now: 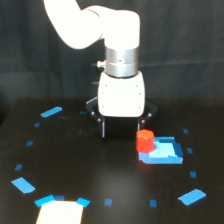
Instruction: Pick up the red object from the table
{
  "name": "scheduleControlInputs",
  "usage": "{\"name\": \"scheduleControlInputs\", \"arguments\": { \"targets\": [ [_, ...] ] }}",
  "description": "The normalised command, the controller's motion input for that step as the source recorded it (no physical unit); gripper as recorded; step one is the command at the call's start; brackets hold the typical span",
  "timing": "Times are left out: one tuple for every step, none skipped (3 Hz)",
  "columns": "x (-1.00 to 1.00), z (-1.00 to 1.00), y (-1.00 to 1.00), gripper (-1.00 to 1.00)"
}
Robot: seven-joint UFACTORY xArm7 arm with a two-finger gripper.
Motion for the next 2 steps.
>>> {"name": "scheduleControlInputs", "arguments": {
  "targets": [
    [0.95,-0.12,-0.25,0.94],
    [0.47,0.47,-1.0,0.38]
  ]
}}
